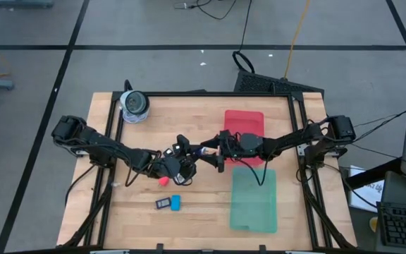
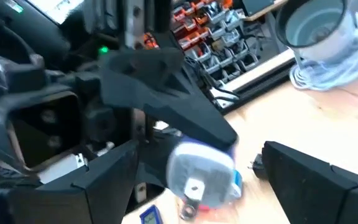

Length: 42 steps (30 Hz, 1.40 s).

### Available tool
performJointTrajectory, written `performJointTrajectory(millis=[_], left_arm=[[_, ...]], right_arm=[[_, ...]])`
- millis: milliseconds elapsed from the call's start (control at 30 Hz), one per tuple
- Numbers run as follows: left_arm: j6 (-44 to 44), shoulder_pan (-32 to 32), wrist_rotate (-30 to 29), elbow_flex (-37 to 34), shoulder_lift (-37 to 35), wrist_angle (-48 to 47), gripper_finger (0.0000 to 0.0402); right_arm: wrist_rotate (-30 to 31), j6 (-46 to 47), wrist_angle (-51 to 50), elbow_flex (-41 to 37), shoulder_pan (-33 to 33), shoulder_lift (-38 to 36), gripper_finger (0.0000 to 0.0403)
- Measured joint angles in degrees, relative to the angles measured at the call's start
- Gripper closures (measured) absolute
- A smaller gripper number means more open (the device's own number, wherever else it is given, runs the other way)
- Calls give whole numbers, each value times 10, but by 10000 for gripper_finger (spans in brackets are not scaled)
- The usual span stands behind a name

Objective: Pick & Place Office items
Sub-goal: Put the violet charger adapter into the red bin

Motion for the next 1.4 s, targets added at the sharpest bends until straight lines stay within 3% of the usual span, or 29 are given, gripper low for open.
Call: performJointTrajectory(millis=[133,267,600,800,900,1167,1400], left_arm=[[-3,0,-4,0,0,0,252],[-9,0,-4,0,0,1,270],[-19,0,-4,0,0,0,240],[-37,0,-6,0,0,-4,270],[-68,0,-6,0,0,-6,267],[-190,-23,-16,0,0,3,158],[-186,-68,-139,0,-4,-4,102]], right_arm=[[7,13,-5,0,0,0,81],[7,15,-16,0,0,0,100],[6,25,-17,0,0,0,200],[3,25,-17,0,0,0,270],[-12,22,-17,0,0,0,273],[-41,-14,-19,-9,0,-11,273],[-40,-32,-17,-47,0,-54,273]])
